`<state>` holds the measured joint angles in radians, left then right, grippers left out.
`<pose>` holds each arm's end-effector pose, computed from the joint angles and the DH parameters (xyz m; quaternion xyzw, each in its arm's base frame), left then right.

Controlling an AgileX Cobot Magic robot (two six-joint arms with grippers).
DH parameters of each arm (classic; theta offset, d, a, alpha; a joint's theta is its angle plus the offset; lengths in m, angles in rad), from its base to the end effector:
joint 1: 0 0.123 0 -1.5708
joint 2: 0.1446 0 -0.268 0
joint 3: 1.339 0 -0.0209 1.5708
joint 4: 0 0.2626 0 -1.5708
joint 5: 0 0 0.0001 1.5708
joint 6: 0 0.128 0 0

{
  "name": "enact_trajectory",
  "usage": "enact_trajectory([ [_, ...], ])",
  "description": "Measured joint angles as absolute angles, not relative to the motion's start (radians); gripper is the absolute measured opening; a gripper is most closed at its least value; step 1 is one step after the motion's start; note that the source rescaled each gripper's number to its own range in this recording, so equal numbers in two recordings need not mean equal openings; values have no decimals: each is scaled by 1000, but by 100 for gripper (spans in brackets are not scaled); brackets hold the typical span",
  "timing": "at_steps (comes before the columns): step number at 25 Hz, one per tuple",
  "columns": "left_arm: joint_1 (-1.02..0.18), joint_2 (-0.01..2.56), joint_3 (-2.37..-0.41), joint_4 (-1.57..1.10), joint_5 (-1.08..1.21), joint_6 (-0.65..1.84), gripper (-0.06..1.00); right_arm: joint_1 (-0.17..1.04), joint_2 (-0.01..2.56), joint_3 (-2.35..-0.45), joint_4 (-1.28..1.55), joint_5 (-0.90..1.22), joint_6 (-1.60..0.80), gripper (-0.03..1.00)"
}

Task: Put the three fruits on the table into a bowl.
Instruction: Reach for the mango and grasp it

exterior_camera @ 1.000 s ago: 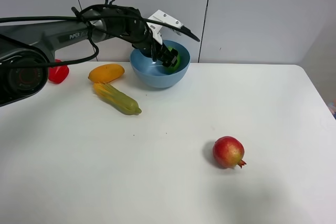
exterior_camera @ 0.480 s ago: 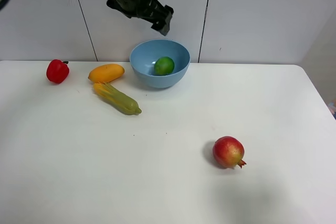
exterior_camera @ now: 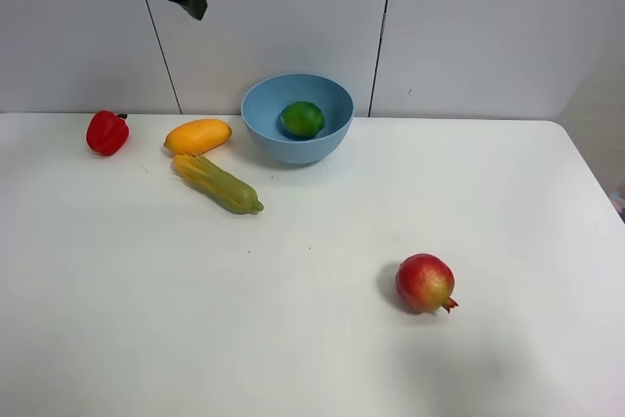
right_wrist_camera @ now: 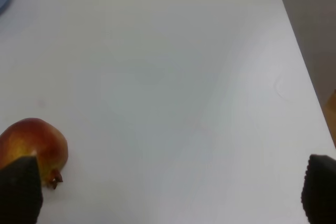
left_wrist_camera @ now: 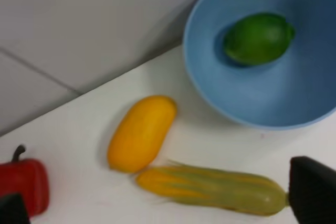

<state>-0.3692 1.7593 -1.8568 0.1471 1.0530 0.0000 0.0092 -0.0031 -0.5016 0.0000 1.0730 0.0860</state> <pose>0.4016 -0.1379 0.3485 0.1839 0.9183 0.0082 0.3506 0.0544 0.0005 0.2653 0.0328 0.8546 0.0247 0.5177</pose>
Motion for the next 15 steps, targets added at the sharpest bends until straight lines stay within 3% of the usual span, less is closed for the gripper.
enact_trajectory([
  [7,-302,1715,-1598,153,775,207,98,9,-3,-502,0,1073,86,100],
  [15,-266,1901,-1565,0,573,640,98,9,-3,-502,0,1073,86,100],
])
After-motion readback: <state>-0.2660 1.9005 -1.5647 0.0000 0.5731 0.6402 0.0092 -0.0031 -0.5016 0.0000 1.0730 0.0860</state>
